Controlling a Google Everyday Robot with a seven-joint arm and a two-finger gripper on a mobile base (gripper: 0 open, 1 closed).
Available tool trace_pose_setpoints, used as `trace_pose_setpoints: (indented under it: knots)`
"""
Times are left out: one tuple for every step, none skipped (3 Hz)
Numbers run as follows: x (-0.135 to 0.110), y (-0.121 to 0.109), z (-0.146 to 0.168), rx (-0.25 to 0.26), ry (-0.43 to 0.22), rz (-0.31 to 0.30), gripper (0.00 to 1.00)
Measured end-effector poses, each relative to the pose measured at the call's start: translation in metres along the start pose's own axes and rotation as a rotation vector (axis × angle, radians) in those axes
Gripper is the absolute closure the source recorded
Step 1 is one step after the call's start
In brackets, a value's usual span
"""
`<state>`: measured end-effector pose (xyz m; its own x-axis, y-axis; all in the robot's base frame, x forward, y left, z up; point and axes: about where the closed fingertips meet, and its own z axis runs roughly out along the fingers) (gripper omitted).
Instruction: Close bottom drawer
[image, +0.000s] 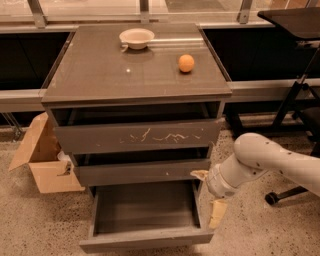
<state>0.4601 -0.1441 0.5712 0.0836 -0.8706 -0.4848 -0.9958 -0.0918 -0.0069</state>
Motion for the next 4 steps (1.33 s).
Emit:
trace_pose_setpoints:
  knots:
    - [0.026,0.008,0.063,-0.094,-0.083,0.011,0.0]
    - [0.027,0.009,0.066,-0.098,-0.086,0.003,0.0]
    - [0.032,0.013,0.091,-0.132,-0.116,-0.061,0.0]
    - [0.052,0.019,0.135,-0.163,-0.146,-0.074,0.0]
